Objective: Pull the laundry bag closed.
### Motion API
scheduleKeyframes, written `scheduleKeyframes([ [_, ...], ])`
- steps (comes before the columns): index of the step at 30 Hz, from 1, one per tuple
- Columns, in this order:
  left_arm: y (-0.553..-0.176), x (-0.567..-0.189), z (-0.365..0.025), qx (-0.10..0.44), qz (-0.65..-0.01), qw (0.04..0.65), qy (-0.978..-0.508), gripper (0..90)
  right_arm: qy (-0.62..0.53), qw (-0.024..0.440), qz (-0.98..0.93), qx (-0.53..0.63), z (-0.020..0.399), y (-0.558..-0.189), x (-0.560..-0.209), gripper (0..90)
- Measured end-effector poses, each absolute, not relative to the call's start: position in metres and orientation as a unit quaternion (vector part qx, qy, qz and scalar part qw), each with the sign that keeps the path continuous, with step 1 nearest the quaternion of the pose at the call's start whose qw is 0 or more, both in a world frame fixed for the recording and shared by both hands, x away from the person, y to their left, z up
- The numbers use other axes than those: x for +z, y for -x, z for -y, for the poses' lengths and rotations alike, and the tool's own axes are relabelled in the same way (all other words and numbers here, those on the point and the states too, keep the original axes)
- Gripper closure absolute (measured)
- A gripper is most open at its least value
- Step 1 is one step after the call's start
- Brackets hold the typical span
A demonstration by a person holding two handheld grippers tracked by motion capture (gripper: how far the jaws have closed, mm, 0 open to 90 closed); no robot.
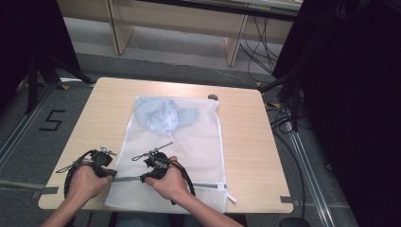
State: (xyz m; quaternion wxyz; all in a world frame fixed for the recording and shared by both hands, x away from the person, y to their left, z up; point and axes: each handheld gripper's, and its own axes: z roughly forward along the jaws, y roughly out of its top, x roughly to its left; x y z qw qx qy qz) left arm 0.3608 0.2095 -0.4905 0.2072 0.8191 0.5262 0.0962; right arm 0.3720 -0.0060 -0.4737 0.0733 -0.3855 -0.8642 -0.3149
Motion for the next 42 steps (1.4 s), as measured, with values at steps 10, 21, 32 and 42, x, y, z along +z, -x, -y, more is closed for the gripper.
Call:
scheduleKeyframes([
  [10,-0.361,-0.49,-0.211,0.095,-0.523,0.205,-0.822,89.9,0.387,0.068,0.864,-0.315,0.014,-0.372,-0.472,87.0],
  [21,-0.361,-0.49,-0.211,0.094,-0.526,0.202,-0.821,89.9,0.389,0.066,0.864,-0.313,0.02,-0.372,-0.471,86.9],
  [32,-0.361,-0.49,-0.21,0.095,-0.525,0.203,-0.821,89.9,0.398,0.07,0.861,-0.309,0.023,-0.371,-0.468,86.9],
  [42,-0.362,-0.49,-0.211,0.089,-0.526,0.202,-0.822,89.9,0.401,0.07,0.863,-0.3,0.027,-0.372,-0.467,86.9],
])
